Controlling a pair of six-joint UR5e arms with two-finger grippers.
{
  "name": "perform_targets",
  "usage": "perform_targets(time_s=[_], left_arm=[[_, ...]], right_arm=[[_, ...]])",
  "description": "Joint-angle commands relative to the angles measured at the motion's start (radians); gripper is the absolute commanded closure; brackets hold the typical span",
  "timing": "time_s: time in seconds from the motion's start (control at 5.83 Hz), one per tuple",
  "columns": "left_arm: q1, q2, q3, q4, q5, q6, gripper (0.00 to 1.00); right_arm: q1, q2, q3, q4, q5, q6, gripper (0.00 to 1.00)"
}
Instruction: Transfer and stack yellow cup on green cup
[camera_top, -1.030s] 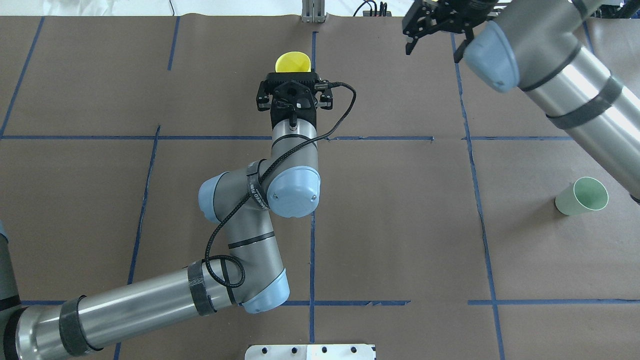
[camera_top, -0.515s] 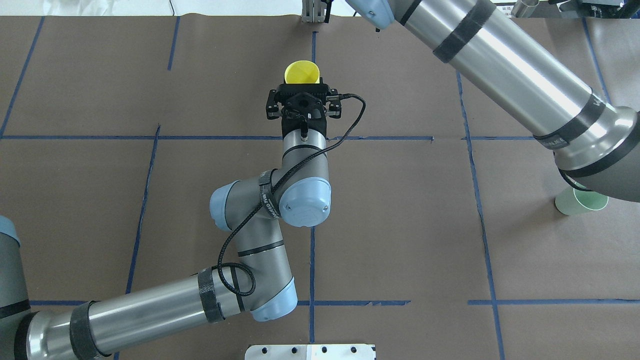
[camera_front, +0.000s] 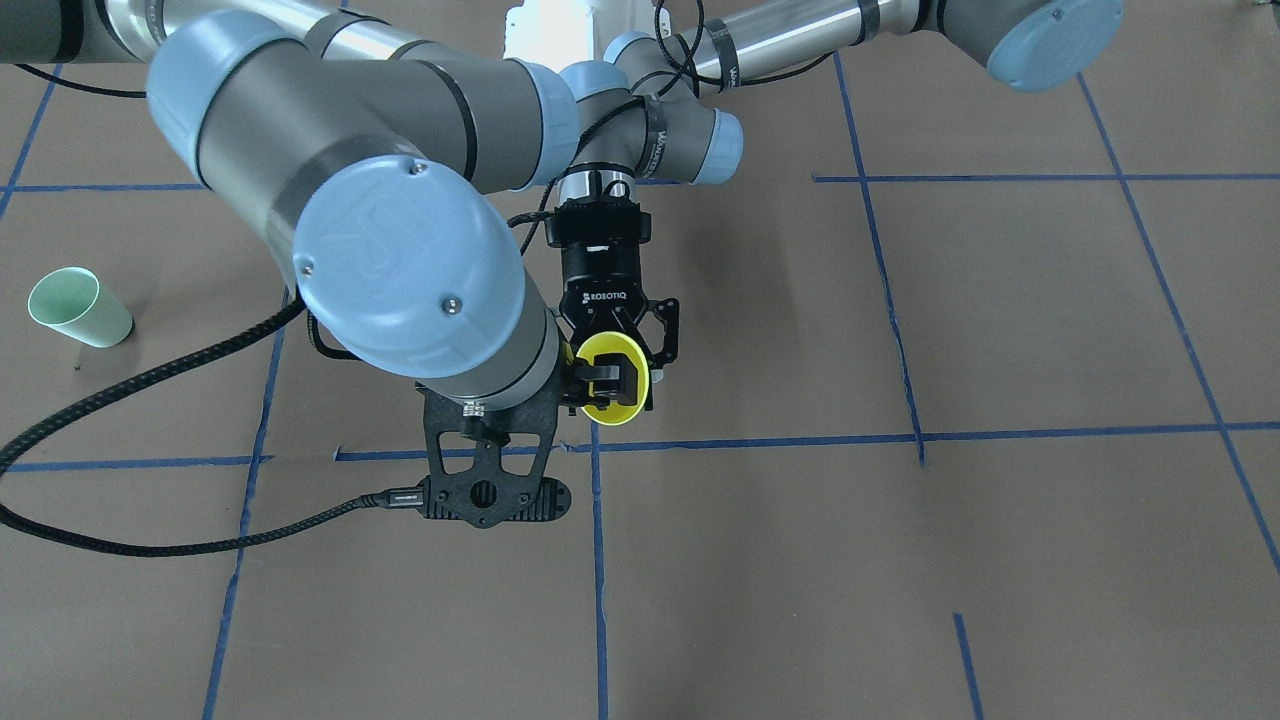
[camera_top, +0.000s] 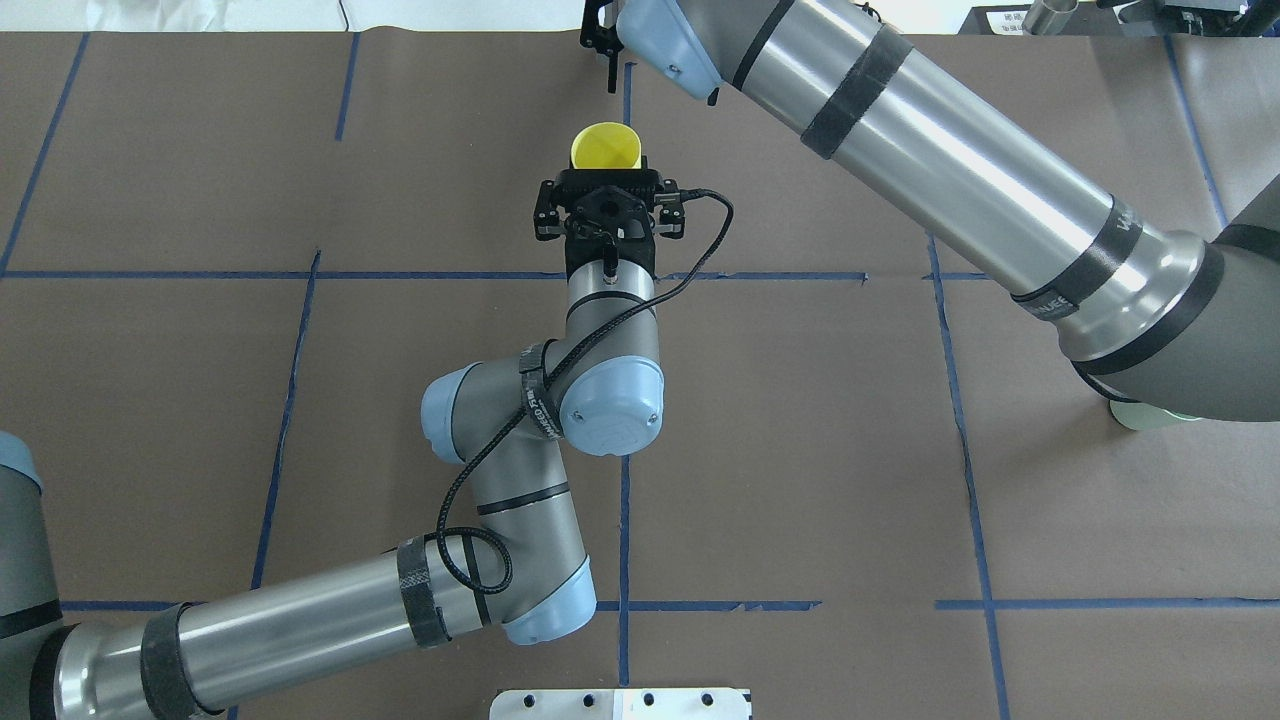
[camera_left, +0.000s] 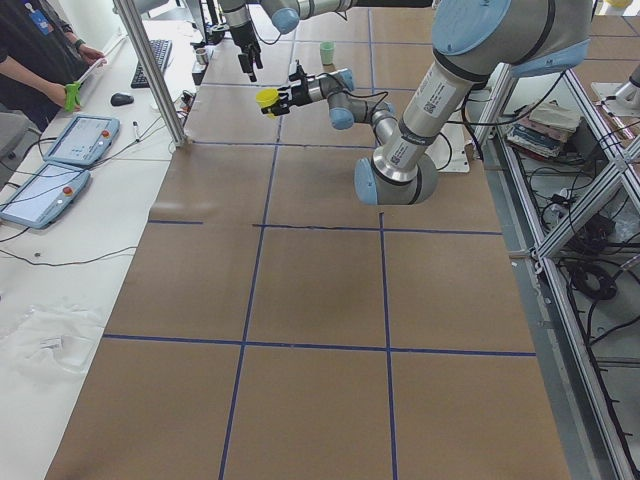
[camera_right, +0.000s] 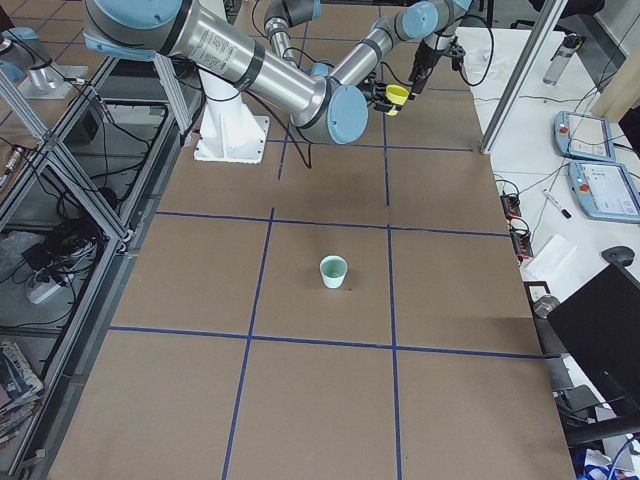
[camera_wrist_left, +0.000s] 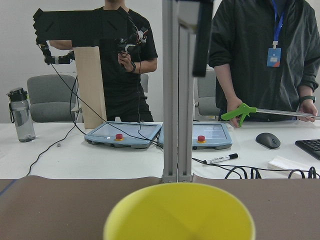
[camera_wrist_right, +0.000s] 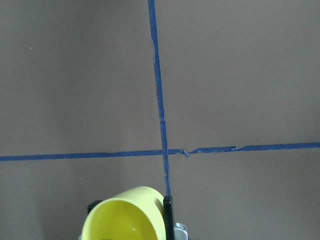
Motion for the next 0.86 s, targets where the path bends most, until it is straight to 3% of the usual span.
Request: perform_targets(time_s=[0.0, 0.34, 0.69], left_arm=[[0.000, 0.000, -0.002, 0.000, 0.000, 0.000, 0.50], [0.000, 0.000, -0.003, -0.002, 0.000, 0.000, 0.50], [0.002, 0.003, -0.005, -0.002, 0.000, -0.001, 0.50]], right_arm=[[-0.043, 0.000, -0.007, -0.001, -0.050, -0.052, 0.02], [-0.068, -0.002, -0.013, 0.000, -0.070, -0.090, 0.10], [-0.073, 0.000, -0.019, 0.000, -0.070, -0.113, 0.36]])
